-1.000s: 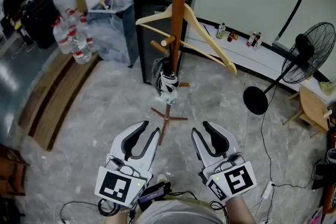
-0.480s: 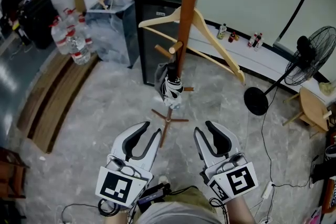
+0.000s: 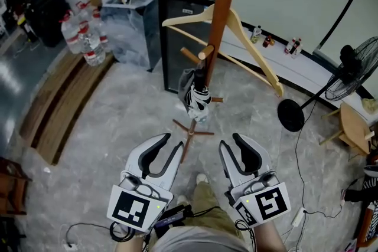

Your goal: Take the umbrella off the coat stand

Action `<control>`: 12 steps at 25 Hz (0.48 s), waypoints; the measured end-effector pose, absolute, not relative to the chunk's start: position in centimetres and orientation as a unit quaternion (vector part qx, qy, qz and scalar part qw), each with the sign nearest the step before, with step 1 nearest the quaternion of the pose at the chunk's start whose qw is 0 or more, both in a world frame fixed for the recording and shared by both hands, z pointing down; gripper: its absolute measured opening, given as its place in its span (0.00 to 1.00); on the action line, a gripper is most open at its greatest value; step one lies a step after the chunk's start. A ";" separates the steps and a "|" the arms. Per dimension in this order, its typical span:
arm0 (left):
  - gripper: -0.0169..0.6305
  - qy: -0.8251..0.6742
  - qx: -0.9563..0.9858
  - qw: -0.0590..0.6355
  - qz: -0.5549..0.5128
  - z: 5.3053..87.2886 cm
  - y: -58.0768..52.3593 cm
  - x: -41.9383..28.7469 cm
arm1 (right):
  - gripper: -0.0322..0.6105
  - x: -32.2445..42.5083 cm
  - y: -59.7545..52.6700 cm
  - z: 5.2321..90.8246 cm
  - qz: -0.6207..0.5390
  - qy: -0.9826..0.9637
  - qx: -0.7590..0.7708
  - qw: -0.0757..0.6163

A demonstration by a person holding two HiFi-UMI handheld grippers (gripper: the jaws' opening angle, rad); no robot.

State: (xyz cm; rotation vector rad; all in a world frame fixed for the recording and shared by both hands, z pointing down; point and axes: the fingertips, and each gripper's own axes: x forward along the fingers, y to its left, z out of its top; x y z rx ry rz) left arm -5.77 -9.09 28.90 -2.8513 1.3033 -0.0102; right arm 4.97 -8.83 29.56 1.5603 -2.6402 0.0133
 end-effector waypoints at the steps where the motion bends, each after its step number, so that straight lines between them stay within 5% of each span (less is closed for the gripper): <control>1: 0.19 0.418 -0.908 0.006 -0.004 28.8 -9.2 -5.7 | 0.24 5.0 -9.1 29.4 0.005 -0.861 0.508 0.032; 12: 0.19 0.450 -0.893 0.019 0.000 27.8 -11.3 -5.7 | 0.24 5.3 -12.1 28.4 -0.008 -0.871 0.491 0.023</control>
